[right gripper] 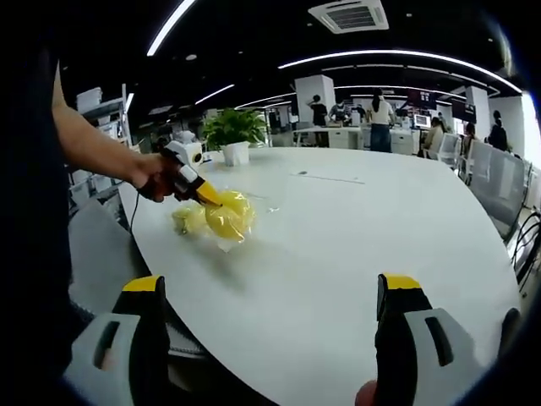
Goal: Compare the silicone blocks by pressing each to a similar depth, holding the contact briefly, and releasing to observe deformation and rebound differences across the visible hardness samples.
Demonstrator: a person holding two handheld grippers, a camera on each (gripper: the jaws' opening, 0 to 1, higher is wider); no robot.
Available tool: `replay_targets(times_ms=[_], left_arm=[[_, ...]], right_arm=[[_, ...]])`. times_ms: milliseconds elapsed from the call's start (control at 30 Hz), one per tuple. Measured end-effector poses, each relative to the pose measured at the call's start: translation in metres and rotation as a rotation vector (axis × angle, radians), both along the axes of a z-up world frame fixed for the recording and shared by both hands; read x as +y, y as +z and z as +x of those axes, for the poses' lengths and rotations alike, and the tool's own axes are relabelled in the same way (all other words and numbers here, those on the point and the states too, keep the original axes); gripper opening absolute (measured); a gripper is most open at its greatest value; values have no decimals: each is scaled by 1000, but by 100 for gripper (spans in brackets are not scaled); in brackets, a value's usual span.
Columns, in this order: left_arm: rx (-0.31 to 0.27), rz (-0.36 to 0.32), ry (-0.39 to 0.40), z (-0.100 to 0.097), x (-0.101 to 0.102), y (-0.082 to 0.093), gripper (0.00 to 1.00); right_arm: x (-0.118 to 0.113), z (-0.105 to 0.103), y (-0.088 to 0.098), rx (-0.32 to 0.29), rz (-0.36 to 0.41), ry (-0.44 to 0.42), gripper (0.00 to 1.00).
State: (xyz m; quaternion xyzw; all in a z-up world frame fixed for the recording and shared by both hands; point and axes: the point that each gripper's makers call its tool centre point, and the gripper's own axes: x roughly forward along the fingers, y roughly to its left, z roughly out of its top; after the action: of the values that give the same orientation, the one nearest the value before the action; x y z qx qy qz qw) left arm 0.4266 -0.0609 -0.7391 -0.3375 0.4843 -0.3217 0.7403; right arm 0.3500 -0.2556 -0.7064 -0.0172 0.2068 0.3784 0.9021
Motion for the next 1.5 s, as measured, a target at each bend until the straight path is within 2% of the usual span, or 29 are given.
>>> replay_targets(times_ms=[133, 467, 700, 900, 1000, 1100, 1133, 1167, 1233, 1300, 1433, 1500], left_arm=[[22, 11, -3, 2, 3, -12, 0], [90, 32, -5, 5, 4, -30, 1], [120, 42, -4, 3, 4, -36, 1], [113, 50, -12, 4, 1, -39, 1], [103, 76, -16, 4, 2, -42, 1], [33, 162, -62, 4, 8, -48, 2], [23, 158, -60, 4, 5, -48, 2], [32, 172, -56, 2, 7, -52, 2], [31, 158, -48, 3, 6, -51, 2], [5, 192, -71, 4, 5, -50, 2], [-2, 236, -83, 4, 3, -51, 2], [20, 239, -67, 3, 5, -52, 2]], right_arm=[[0, 0, -2, 5, -7, 2, 97], [8, -2, -5, 18, 0, 5, 97], [9, 0, -4, 17, 7, -9, 97], [15, -4, -8, 34, 3, 8, 97], [17, -4, -7, 34, 3, 15, 97], [20, -5, -6, 40, 3, 26, 97], [21, -5, -6, 39, -3, 32, 97], [22, -5, -5, 38, -5, 36, 97], [23, -4, -4, 36, -4, 40, 97], [22, -2, -3, 30, 0, 35, 97], [23, -4, -4, 34, 3, 33, 97], [25, -5, -4, 35, 3, 37, 97]])
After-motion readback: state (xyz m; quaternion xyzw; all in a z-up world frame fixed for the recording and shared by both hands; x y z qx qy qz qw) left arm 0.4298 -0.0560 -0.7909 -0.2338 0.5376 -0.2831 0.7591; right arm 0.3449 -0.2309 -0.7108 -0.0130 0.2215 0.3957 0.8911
